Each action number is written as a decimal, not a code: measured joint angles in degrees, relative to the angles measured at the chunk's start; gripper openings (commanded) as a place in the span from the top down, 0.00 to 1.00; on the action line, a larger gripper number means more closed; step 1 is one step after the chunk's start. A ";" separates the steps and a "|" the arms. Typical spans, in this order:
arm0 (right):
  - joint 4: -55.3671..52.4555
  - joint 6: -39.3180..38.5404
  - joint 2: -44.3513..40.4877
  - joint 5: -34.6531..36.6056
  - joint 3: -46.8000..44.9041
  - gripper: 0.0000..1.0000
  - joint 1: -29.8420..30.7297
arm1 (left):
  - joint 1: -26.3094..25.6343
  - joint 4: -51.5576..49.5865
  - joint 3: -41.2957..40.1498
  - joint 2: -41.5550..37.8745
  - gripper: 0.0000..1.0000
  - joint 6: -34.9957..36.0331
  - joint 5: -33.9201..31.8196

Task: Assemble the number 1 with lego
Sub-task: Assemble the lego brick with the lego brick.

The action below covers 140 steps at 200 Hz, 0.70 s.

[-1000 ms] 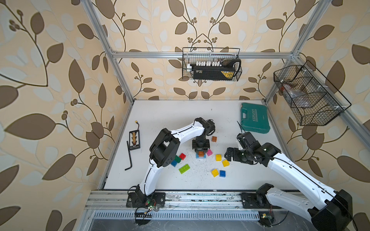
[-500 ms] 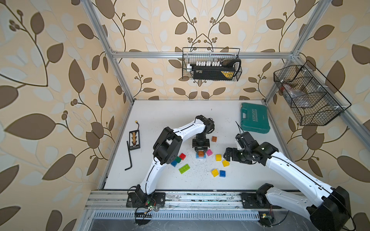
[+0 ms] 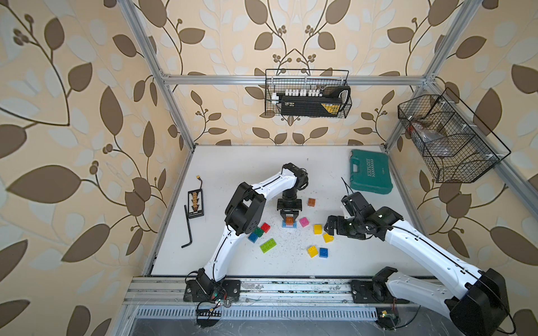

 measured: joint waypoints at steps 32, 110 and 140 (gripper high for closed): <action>0.11 0.00 0.00 -0.04 -0.04 0.01 0.00 | 0.02 -1.66 1.81 1.20 0.80 0.68 -0.11; 0.81 0.02 0.50 -0.85 -0.07 0.01 0.00 | 0.94 -2.71 2.03 2.27 0.80 3.08 1.95; 0.81 0.02 0.50 -0.87 -0.07 0.01 0.00 | 1.90 -3.13 1.09 2.36 0.81 3.17 4.24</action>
